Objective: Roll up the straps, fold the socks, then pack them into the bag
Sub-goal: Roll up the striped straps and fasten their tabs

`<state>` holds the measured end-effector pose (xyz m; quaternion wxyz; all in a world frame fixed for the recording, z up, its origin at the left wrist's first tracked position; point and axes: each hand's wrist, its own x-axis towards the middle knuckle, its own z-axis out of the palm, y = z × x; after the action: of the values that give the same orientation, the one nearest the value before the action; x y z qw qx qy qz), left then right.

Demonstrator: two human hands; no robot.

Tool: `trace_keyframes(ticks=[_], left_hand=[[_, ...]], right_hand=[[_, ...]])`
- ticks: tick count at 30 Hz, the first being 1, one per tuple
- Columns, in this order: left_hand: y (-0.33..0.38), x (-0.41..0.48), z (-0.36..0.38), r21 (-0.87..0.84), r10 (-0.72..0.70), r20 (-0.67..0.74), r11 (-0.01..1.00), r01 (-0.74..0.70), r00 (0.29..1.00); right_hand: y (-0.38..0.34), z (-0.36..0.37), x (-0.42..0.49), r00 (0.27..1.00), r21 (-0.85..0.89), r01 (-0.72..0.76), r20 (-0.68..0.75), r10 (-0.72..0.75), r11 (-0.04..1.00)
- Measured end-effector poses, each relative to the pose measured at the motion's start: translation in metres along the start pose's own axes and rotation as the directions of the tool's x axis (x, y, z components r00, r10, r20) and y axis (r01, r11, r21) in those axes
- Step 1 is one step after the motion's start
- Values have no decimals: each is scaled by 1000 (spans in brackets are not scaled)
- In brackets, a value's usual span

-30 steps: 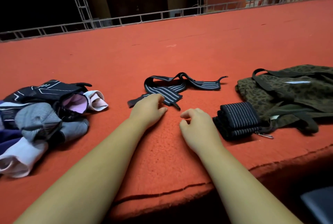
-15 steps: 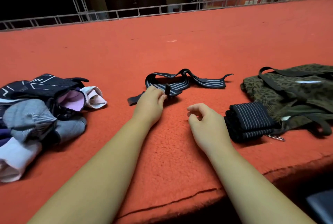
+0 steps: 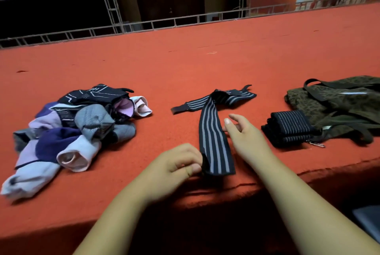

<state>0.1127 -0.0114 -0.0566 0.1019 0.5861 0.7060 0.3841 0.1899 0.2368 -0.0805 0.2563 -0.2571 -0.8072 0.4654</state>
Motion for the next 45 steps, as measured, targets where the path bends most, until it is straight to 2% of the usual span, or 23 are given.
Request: trace_keyframes(ticks=[3,5,7,9,11,13,14,16,18,23,26,30,33,36,38,40,45], left_hand=[[14,-26,10,-170,-6,124,985,27,992],[17,-34,8,-220,-11,190,974,54,982],[14,-36,1,-249,-34,163,966,75,986],[4,-33,-3,-239,-110,46,964,118,993],[-8,-25,-1,-242,-270,-101,940,240,958],[-18,-12,0,-316,-432,-184,876,363,883],[-24,-4,0,-316,-466,-223,865,389,856],[-36,15,-2,-211,-436,-299,897,387,848],[-41,34,-3,-115,-380,-309,925,363,872],[-46,76,1,-133,-405,-177,913,385,897],[-57,88,7,-212,-412,-132,900,380,902],[-66,88,9,-145,-435,-65,894,423,898],[-53,80,9,-395,-500,-128,818,418,856],[-25,66,2,-598,-575,-72,679,426,815],[-9,50,-4,-576,-542,4,685,445,840],[0,36,-10,-474,-500,75,744,472,863],[11,15,-34,-216,-480,167,834,507,861]], right_hand=[[-8,3,-12,995,-8,-4,102,4,1000],[-7,6,-19,983,-154,81,175,-53,985],[-4,9,-23,960,-401,207,258,-107,893],[-1,11,-23,941,-501,272,319,-117,822],[-3,11,-23,932,-501,295,339,-130,813],[-3,10,-22,932,-495,297,338,-134,817],[-3,9,-21,932,-485,292,337,-132,825],[-2,9,-20,934,-473,284,332,-130,834],[-3,10,-19,937,-472,279,324,-129,836],[-4,10,-14,968,-488,198,235,-90,850],[-3,10,-10,970,-502,194,226,-89,843],[-3,7,-6,974,-428,175,210,-91,887],[-2,3,-3,981,-314,111,185,-53,943],[-6,3,-4,985,-206,63,173,-27,976],[-10,4,-6,987,-164,51,158,-25,985],[-15,7,-12,983,-136,81,173,-56,987],[-22,23,-25,935,-149,202,325,-145,968]])
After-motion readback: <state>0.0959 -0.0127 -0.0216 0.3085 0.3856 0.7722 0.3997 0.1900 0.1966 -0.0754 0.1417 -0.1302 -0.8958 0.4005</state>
